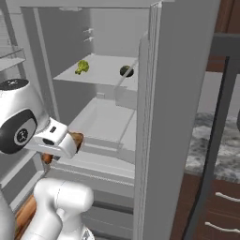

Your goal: Gather the broccoli and squash from the fridge and place them on a tray on the dining counter. Then gather the chicken drumsticks from the fridge and place them on the other tray.

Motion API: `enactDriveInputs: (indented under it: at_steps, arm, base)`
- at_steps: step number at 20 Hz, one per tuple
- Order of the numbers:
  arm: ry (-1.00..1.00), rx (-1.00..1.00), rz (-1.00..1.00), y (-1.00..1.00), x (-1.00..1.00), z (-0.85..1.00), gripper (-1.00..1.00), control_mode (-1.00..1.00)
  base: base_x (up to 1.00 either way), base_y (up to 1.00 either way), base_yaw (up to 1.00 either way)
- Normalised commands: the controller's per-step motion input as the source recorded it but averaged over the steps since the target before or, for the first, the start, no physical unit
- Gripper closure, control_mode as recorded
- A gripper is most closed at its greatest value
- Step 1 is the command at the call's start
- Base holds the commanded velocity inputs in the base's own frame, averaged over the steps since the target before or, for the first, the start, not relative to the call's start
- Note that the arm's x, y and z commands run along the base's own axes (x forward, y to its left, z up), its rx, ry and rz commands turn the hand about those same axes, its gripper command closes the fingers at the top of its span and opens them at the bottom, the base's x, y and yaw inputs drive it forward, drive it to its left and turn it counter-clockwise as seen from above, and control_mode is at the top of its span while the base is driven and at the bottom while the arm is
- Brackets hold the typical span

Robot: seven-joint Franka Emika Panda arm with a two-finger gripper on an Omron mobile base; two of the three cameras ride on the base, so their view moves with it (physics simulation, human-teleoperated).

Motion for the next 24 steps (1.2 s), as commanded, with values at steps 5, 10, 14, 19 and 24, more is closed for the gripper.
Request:
enactDriveInputs:
  at_steps: [5,10,14,19,24]
  arm:
    - [0.0,0.0,0.0,0.0,0.0,0.0,1.0,1.0]
    - [0.0,0.0,0.0,0.0,0.0,0.0,1.0,1.0]
    - [0.0,0.0,0.0,0.0,0.0,0.0,1.0,1.0]
    - [0.0,0.0,0.0,0.0,0.0,0.0,1.0,1.0]
    - [0.0,0.0,0.0,0.0,0.0,0.0,1.0,1.0]
  base:
    - [-0.97,0.0,-0.07]
    - [-0.88,-0.29,-0.02]
    - [-0.63,-0.67,0.0]
    - [-0.47,-0.81,0.0]
    - [-0.38,-0.88,0.0]
